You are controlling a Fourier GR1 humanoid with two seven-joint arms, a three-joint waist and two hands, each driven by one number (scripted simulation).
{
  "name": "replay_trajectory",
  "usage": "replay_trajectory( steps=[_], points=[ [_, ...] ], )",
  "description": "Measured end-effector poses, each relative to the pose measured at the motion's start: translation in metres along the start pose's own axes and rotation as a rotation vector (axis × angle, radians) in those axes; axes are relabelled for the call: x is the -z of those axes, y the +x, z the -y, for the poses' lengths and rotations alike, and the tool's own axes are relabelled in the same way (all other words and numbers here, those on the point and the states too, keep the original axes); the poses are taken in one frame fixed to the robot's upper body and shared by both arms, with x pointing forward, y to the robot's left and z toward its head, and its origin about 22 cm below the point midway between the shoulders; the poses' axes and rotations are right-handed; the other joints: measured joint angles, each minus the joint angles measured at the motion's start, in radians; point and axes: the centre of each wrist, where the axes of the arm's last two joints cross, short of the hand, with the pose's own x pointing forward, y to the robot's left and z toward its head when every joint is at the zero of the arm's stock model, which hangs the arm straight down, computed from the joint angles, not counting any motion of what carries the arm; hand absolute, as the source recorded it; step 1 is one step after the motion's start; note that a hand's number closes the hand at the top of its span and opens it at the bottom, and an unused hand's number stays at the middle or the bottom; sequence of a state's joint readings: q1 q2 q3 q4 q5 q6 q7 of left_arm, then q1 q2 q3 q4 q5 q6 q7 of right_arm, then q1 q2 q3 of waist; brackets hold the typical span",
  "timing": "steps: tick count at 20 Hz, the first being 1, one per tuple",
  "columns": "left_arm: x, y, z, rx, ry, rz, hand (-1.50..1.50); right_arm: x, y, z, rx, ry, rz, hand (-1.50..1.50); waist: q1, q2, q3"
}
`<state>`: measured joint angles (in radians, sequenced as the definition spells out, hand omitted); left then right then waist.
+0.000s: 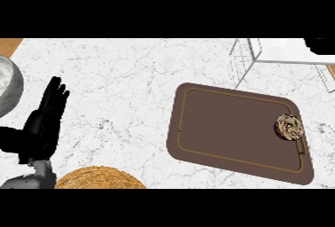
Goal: Pick the bell pepper from the tray and place it in the tiered shelf
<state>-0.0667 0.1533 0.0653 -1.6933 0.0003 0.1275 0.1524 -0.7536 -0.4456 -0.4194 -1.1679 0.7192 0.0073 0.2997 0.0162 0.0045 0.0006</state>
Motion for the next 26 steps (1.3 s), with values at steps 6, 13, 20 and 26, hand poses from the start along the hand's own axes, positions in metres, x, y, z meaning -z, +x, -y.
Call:
replay_trajectory(
  steps=[6, 13, 20, 26],
  points=[
    [-0.001, -0.003, 0.003, 0.000, -0.010, 0.001, 0.00, 0.026, -0.011, -0.018, -0.001, -0.006, 0.017, 1.50, 0.004, 0.001, 0.000],
    [0.003, 0.004, 0.005, 0.002, -0.013, 0.003, 0.00, 0.038, -0.023, -0.038, 0.088, -0.021, -0.046, -1.50, 0.012, 0.004, 0.000],
    [0.006, 0.000, 0.011, 0.002, -0.016, 0.011, 0.00, 0.049, -0.036, -0.036, 0.143, 0.040, -0.059, -1.50, 0.014, 0.007, 0.001],
    [0.008, 0.005, 0.011, -0.002, -0.012, 0.006, 0.00, 0.056, -0.032, -0.023, 0.240, 0.031, -0.003, -1.50, 0.012, 0.005, 0.001]
  ],
)
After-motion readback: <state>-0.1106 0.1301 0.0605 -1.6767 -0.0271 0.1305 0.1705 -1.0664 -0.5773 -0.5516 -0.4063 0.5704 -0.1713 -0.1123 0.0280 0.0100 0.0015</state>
